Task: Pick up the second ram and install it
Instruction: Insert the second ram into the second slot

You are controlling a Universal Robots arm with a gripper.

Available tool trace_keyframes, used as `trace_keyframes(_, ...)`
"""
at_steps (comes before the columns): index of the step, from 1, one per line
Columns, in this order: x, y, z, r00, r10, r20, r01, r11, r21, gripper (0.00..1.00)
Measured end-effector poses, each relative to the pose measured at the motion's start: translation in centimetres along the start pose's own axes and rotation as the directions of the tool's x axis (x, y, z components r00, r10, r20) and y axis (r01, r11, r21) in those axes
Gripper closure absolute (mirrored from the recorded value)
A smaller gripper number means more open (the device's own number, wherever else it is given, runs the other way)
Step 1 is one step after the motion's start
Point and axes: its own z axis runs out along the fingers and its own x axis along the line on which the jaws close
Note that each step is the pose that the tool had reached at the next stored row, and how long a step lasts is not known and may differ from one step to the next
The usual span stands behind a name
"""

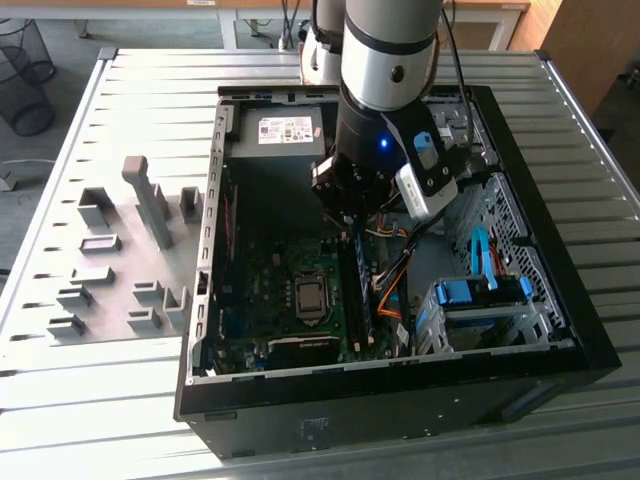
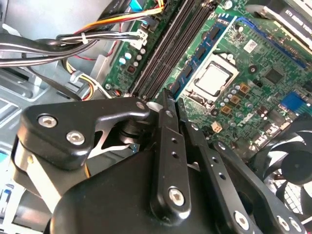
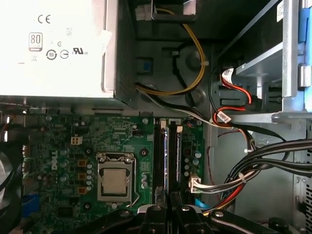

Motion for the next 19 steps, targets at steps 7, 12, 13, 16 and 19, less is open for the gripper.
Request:
trace_keyframes(7,0.01,-0.05,1.11,1.0000,0.000,0.0000,0.000,1.0000,0.0005,0.86)
trace_keyframes(12,0.01,-0.09,2.01,1.0000,0.000,-0.0002,0.000,1.0000,0.0006,0.86)
trace_keyframes(13,0.02,-0.09,2.20,1.0000,0.000,-0.0002,0.000,1.0000,0.0005,0.86)
trace_keyframes(16,0.02,-0.10,2.75,1.0000,0.000,-0.0005,0.000,1.0000,0.0006,0.86)
trace_keyframes(19,0.02,-0.11,3.03,1.0000,0.000,-0.0008,0.000,1.0000,0.0007,0.86)
